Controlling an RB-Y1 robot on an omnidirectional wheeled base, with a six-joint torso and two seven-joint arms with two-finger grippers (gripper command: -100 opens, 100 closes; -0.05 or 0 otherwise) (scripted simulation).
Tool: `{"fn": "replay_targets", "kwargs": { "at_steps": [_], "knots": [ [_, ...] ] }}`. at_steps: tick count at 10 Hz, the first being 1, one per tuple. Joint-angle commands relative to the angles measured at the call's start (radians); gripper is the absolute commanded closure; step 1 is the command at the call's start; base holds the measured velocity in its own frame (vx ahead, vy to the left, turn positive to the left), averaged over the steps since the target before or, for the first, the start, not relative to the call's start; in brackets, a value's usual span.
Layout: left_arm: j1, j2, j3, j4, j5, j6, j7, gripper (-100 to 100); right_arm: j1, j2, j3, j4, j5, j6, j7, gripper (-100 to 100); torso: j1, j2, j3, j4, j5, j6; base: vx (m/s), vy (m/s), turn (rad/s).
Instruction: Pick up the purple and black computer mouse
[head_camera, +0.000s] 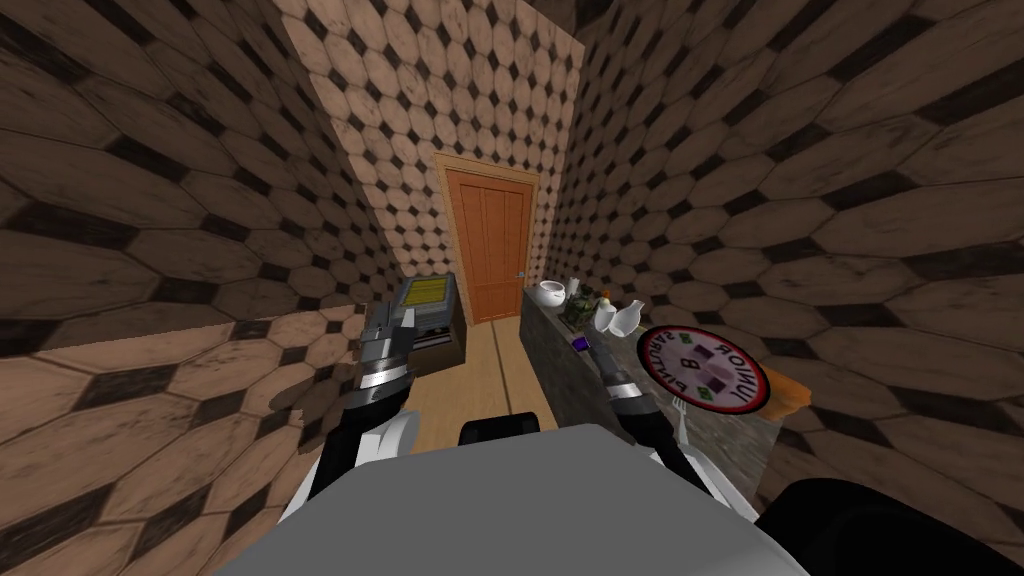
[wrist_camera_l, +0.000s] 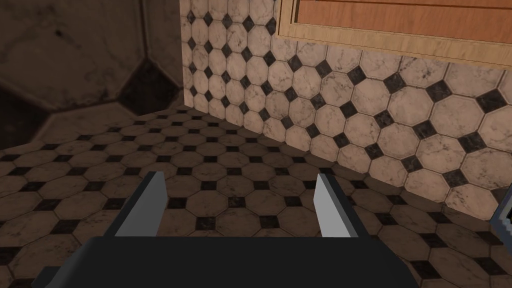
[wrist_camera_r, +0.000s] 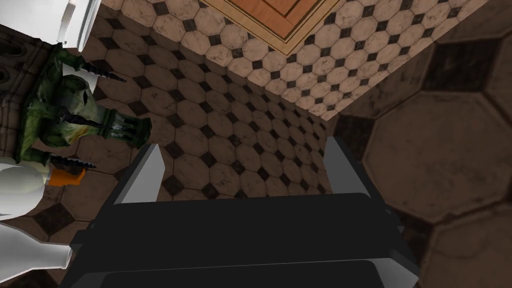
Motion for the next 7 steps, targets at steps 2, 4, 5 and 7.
{"fn": "replay_targets", "kwargs": {
  "at_steps": [2, 4, 5, 7],
  "knots": [
    [0.000, 0.000, 0.000, 0.000, 0.000, 0.000, 0.000, 0, 0.086, -0.076, -0.021, -0.009, 0.052, 0.020, 0.077, -100, 0.002, -0.001, 0.000, 0.000, 0.000, 0.000, 0.116, 0.151, 0.157],
    [0.000, 0.000, 0.000, 0.000, 0.000, 0.000, 0.000, 0, 0.146, -0.121, -0.029, -0.010, 0.074, 0.027, 0.112, -100, 0.000, -0.001, -0.001, 0.000, 0.000, 0.000, 0.091, 0.082, 0.077],
    [0.000, 0.000, 0.000, 0.000, 0.000, 0.000, 0.000, 0, 0.181, -0.150, -0.037, -0.010, 0.096, 0.033, 0.144, -100, -0.001, -0.001, 0.000, 0.000, 0.000, 0.000, 0.117, 0.090, 0.136],
    [0.000, 0.000, 0.000, 0.000, 0.000, 0.000, 0.000, 0, 0.226, -0.204, -0.045, -0.008, 0.119, 0.039, 0.186, -100, -0.002, -0.001, -0.001, 0.000, 0.000, 0.000, 0.089, 0.083, 0.101]
  ]
}}
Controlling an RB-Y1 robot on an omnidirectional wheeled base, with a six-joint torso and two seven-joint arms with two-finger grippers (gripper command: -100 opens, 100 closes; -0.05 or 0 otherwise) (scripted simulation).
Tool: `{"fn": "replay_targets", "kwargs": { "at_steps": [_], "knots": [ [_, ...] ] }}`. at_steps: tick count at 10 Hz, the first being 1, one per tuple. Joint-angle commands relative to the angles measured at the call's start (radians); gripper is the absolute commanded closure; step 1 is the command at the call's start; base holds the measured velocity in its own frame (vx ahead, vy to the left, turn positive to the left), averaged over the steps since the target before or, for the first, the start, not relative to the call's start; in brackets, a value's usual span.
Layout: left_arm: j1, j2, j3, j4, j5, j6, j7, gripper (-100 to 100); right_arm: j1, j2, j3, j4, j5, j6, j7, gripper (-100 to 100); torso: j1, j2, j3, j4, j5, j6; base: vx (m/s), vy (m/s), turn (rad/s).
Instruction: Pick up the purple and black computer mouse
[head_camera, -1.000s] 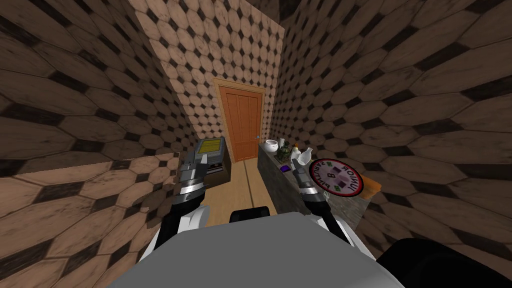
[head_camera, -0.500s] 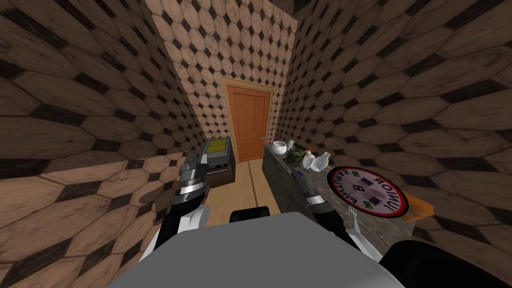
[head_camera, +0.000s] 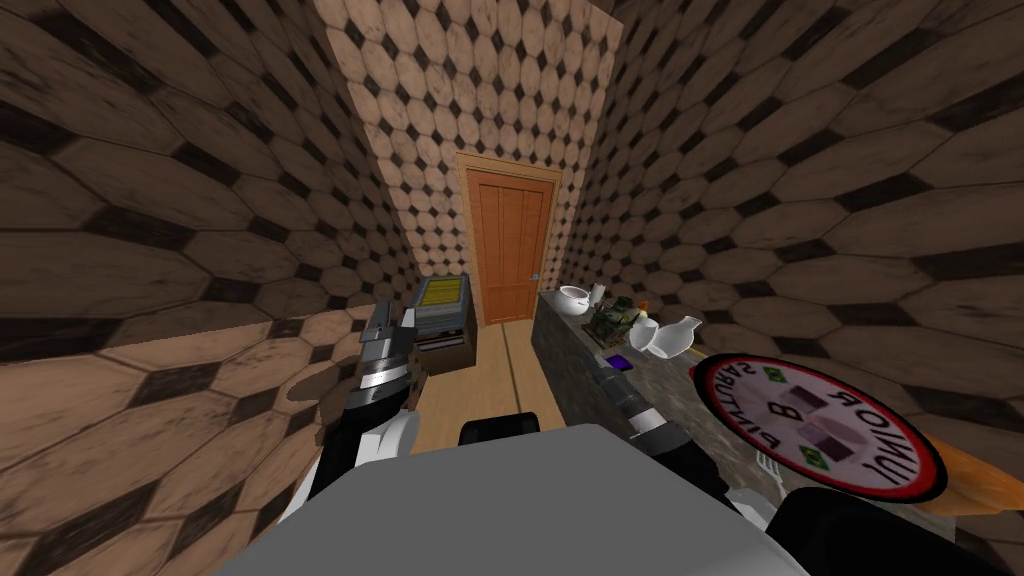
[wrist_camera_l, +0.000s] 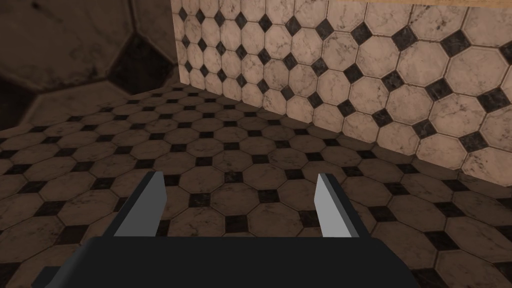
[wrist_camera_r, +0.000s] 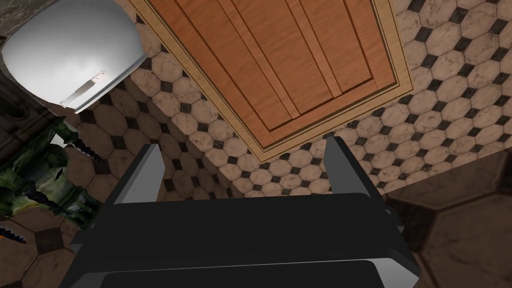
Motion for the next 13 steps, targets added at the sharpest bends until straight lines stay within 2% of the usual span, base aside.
{"fn": "replay_targets", "kwargs": {
  "at_steps": [1, 2, 3, 4, 5, 6, 7, 8, 9, 10, 11, 12, 13],
  "knots": [
    [0.000, 0.000, 0.000, 0.000, 0.000, 0.000, 0.000, 0, 0.022, -0.030, -0.008, 0.006, 0.009, 0.003, 0.020, -100, 0.000, 0.000, 0.000, 0.000, 0.000, 0.000, 0.066, 0.069, 0.052],
    [0.000, 0.000, 0.000, 0.000, 0.000, 0.000, 0.000, 0, 0.065, -0.069, -0.016, 0.009, 0.031, 0.008, 0.060, -100, -0.001, 0.001, 0.001, 0.000, 0.000, 0.000, 0.084, 0.066, 0.119],
    [0.000, 0.000, 0.000, 0.000, 0.000, 0.000, 0.000, 0, 0.067, -0.075, -0.016, 0.009, 0.031, 0.008, 0.060, -100, -0.002, 0.001, 0.000, 0.000, 0.000, 0.000, 0.069, 0.055, 0.054],
    [0.000, 0.000, 0.000, 0.000, 0.000, 0.000, 0.000, 0, 0.108, -0.114, -0.025, 0.014, 0.054, 0.013, 0.101, -100, -0.002, 0.001, 0.001, 0.000, 0.000, 0.000, 0.073, 0.079, 0.124],
    [0.000, 0.000, 0.000, 0.000, 0.000, 0.000, 0.000, 0, 0.112, -0.123, -0.025, 0.014, 0.054, 0.013, 0.101, -100, -0.001, 0.001, 0.001, 0.000, 0.000, 0.000, 0.062, 0.056, 0.049],
    [0.000, 0.000, 0.000, 0.000, 0.000, 0.000, 0.000, 0, 0.153, -0.163, -0.034, 0.020, 0.075, 0.017, 0.143, -100, -0.002, 0.002, 0.001, 0.000, 0.000, 0.000, 0.077, 0.047, 0.101],
    [0.000, 0.000, 0.000, 0.000, 0.000, 0.000, 0.000, 0, 0.157, -0.172, -0.034, 0.020, 0.075, 0.017, 0.143, -100, -0.003, 0.001, 0.001, 0.000, -0.001, 0.000, 0.070, 0.033, 0.055],
    [0.000, 0.000, 0.000, 0.000, 0.000, 0.000, 0.000, 0, 0.199, -0.206, -0.043, 0.028, 0.097, 0.020, 0.186, -100, -0.004, 0.002, 0.001, 0.000, -0.001, 0.000, 0.079, 0.042, 0.117],
    [0.000, 0.000, 0.000, 0.000, 0.000, 0.000, 0.000, 0, 0.203, -0.223, -0.043, 0.028, 0.097, 0.020, 0.186, -100, -0.003, 0.001, 0.001, 0.000, -0.001, 0.000, 0.065, 0.050, 0.065],
    [0.000, 0.000, 0.000, 0.000, 0.000, 0.000, 0.000, 0, 0.247, -0.260, -0.052, 0.038, 0.118, 0.023, 0.229, -100, -0.003, 0.002, 0.001, 0.000, -0.001, 0.000, 0.070, 0.058, 0.109],
    [0.000, 0.000, 0.000, 0.000, 0.000, 0.000, 0.000, 0, 0.247, -0.276, -0.052, 0.038, 0.118, 0.023, 0.229, -100, -0.002, 0.002, 0.001, 0.000, 0.000, 0.000, 0.064, 0.038, 0.049],
    [0.000, 0.000, 0.000, 0.000, 0.000, 0.000, 0.000, 0, 0.292, -0.313, -0.061, 0.049, 0.139, 0.025, 0.271, -100, -0.003, 0.002, 0.001, 0.000, -0.001, 0.000, 0.086, 0.034, 0.099],
    [0.000, 0.000, 0.000, 0.000, 0.000, 0.000, 0.000, 0, 0.292, -0.330, -0.061, 0.049, 0.139, 0.025, 0.274, -100, -0.004, 0.001, 0.000, 0.000, -0.001, 0.000, 0.072, 0.025, 0.065]
  ]
}}
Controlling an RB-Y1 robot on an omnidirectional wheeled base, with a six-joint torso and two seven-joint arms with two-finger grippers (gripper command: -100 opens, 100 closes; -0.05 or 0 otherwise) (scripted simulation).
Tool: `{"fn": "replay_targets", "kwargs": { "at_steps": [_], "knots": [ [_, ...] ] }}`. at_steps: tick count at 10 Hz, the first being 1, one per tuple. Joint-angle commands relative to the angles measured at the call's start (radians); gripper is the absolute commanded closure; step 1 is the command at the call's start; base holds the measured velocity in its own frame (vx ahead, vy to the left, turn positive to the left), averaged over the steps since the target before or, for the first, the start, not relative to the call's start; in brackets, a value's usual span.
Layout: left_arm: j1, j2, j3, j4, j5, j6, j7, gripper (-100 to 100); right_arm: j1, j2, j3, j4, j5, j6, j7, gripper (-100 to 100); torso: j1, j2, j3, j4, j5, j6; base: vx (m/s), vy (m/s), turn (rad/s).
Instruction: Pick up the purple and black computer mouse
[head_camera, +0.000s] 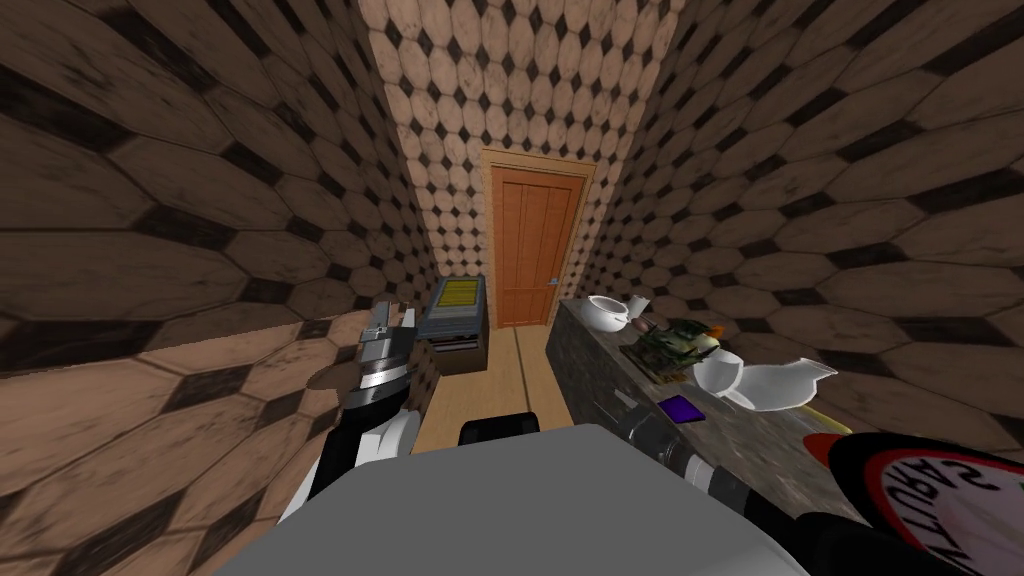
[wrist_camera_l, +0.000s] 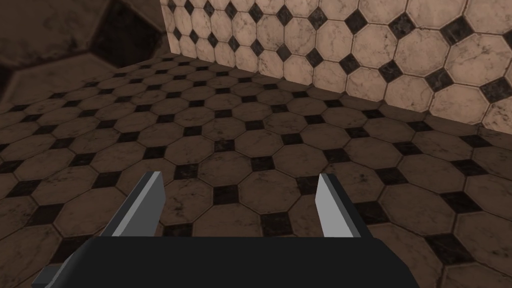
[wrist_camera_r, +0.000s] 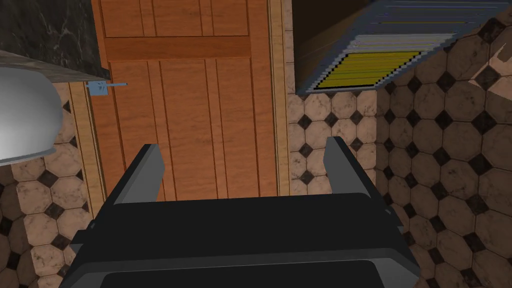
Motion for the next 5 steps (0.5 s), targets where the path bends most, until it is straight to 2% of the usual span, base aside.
{"fn": "replay_targets", "kwargs": {
  "at_steps": [1, 2, 3, 4, 5],
  "knots": [
    [0.000, 0.000, 0.000, 0.000, 0.000, 0.000, 0.000, 0, 0.050, -0.050, -0.004, 0.010, 0.027, 0.004, 0.050, -100, 0.000, 0.000, 0.000, 0.000, 0.000, 0.000, 0.071, 0.027, 0.114],
    [0.000, 0.000, 0.000, 0.000, 0.000, 0.000, 0.000, 0, 0.052, -0.063, -0.004, 0.010, 0.027, 0.004, 0.059, -100, 0.000, 0.000, 0.000, 0.000, 0.000, 0.000, 0.062, 0.019, 0.053],
    [0.000, 0.000, 0.000, 0.000, 0.000, 0.000, 0.000, 0, 0.095, -0.099, -0.014, 0.025, 0.047, 0.005, 0.099, -100, 0.000, 0.001, 0.000, 0.000, 0.000, 0.000, 0.069, 0.022, 0.105],
    [0.000, 0.000, 0.000, 0.000, 0.000, 0.000, 0.000, 0, 0.095, -0.118, -0.014, 0.025, 0.047, 0.005, 0.104, -100, 0.000, 0.000, 0.000, 0.000, 0.000, 0.000, 0.052, 0.013, 0.047],
    [0.000, 0.000, 0.000, 0.000, 0.000, 0.000, 0.000, 0, 0.137, -0.148, -0.023, 0.040, 0.065, 0.005, 0.148, -100, -0.001, 0.001, 0.001, 0.000, 0.000, 0.000, 0.060, 0.016, 0.122]
  ]
}}
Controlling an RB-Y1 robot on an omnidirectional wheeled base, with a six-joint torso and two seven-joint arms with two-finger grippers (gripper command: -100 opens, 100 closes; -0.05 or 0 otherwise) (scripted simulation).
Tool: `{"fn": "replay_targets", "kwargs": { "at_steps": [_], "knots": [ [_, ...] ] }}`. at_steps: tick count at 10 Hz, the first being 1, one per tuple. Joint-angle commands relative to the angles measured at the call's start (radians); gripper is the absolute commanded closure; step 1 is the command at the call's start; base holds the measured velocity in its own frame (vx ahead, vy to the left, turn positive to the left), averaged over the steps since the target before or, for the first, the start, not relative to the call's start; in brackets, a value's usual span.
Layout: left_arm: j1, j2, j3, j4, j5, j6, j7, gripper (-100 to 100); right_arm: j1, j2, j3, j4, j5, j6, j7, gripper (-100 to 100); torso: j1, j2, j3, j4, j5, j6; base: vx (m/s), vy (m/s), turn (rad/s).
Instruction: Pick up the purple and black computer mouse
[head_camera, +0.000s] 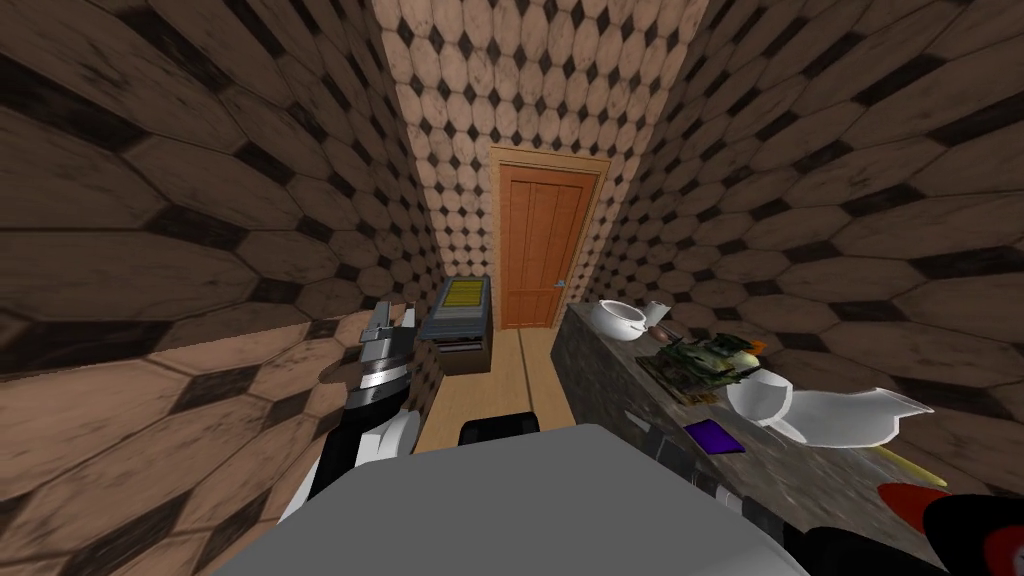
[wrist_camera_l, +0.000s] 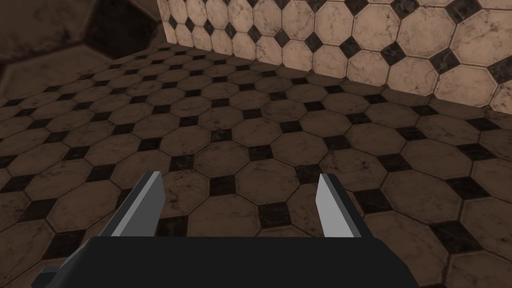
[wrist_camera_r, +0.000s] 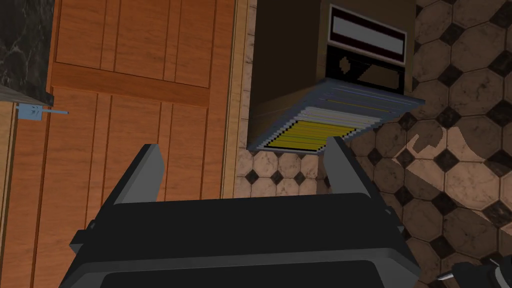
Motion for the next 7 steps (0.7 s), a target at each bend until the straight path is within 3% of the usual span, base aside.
{"fn": "replay_targets", "kwargs": {
  "at_steps": [1, 2, 4, 5, 6, 7],
  "knots": [
    [0.000, 0.000, 0.000, 0.000, 0.000, 0.000, 0.000, 0, 0.023, -0.050, -0.016, 0.002, 0.003, 0.006, 0.019, -100, 0.000, 0.000, 0.000, 0.000, 0.000, 0.000, 0.051, 0.005, 0.042],
    [0.000, 0.000, 0.000, 0.000, 0.000, 0.000, 0.000, 0, 0.064, -0.079, -0.025, 0.019, 0.021, 0.006, 0.064, -100, -0.001, 0.000, 0.000, 0.000, 0.000, 0.000, 0.057, -0.002, 0.084],
    [0.000, 0.000, 0.000, 0.000, 0.000, 0.000, 0.000, 0, 0.064, -0.109, -0.025, 0.019, 0.021, 0.006, 0.064, -100, -0.001, 0.000, 0.000, 0.000, 0.000, 0.000, 0.039, -0.004, 0.026],
    [0.000, 0.000, 0.000, 0.000, 0.000, 0.000, 0.000, 0, 0.103, -0.149, -0.034, 0.038, 0.039, 0.006, 0.108, -100, -0.001, 0.002, 0.001, 0.000, 0.000, 0.000, 0.031, 0.003, 0.096],
    [0.000, 0.000, 0.000, 0.000, 0.000, 0.000, 0.000, 0, 0.103, -0.163, -0.034, 0.038, 0.039, 0.006, 0.108, -100, -0.001, 0.002, 0.001, 0.000, 0.000, 0.000, 0.041, -0.005, 0.050],
    [0.000, 0.000, 0.000, 0.000, 0.000, 0.000, 0.000, 0, 0.141, -0.203, -0.043, 0.058, 0.055, 0.005, 0.151, -100, -0.001, 0.001, 0.001, 0.000, 0.000, 0.000, 0.057, -0.007, 0.090]
  ]
}}
